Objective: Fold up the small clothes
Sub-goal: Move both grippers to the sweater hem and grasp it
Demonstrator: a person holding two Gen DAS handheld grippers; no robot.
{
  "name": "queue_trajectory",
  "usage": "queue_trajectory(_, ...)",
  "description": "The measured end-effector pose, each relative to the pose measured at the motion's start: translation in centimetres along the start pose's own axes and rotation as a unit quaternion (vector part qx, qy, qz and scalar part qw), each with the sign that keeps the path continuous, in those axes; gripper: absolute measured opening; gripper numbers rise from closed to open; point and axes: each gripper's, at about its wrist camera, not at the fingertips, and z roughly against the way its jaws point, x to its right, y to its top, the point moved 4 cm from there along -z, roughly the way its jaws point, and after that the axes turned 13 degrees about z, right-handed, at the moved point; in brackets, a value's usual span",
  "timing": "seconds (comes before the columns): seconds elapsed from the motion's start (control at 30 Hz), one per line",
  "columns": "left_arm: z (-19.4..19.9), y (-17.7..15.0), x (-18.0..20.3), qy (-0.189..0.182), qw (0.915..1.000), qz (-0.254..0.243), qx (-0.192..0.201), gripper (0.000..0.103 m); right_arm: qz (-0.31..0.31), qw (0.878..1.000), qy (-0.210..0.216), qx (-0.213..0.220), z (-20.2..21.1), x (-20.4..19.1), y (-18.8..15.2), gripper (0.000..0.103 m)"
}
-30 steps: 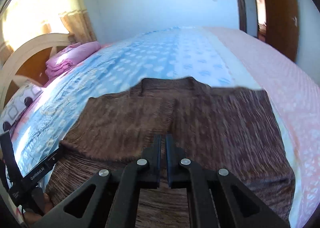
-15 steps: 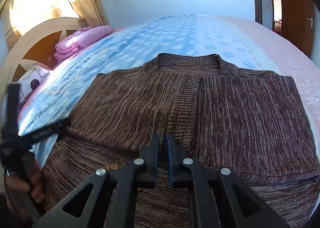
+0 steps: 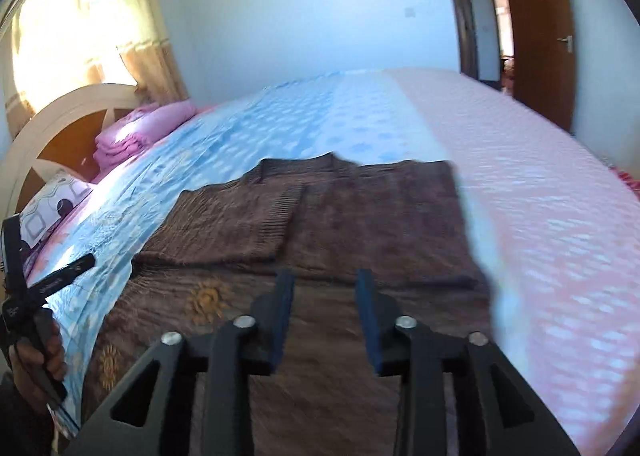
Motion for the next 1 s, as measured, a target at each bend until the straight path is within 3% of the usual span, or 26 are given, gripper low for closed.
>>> queue_trajectory(0.17,4.7,-1.8,-0.9,-0.097,0.9943,-0.037,-0.022,0.102,0.006,0.999,-0.037,-0.011,8.1,3.8,-3.2,0.038)
queue_trajectory(0.3,7.3,-4.4,-1.5,-0.18,0.9801,-0.036,-0.076,0.102,0.023,0.999,-0.023,-0.042,12.1,5.0,-5.8,0.038)
queue_trajectory(0.43,9.6,-7.5,-1.8,-0.225,0.9652,-0.047,-0.124,0.102,0.025,0.997,0.017,-0.078,13.7,5.2,-9.0,0.038)
queue_trajectory(0.6,11.4,-11.9,-1.9,-0.223,0.9578,-0.086,-0.16,0.102,0.04,0.988,0.045,-0.146,12.9,3.1,-13.3,0.038)
queue_trajectory(0.8,11.1,-15.9,-2.8,-0.221,0.9487,-0.039,-0.223,0.101,0.043,0.978,0.028,-0.203,10.6,1.5,-17.2,0.038)
queue_trajectory(1.0,11.3,-16.9,-3.0,-0.203,0.9531,-0.038,-0.221,0.097,0.08,0.97,0.001,-0.229,9.5,0.0,-18.2,0.041)
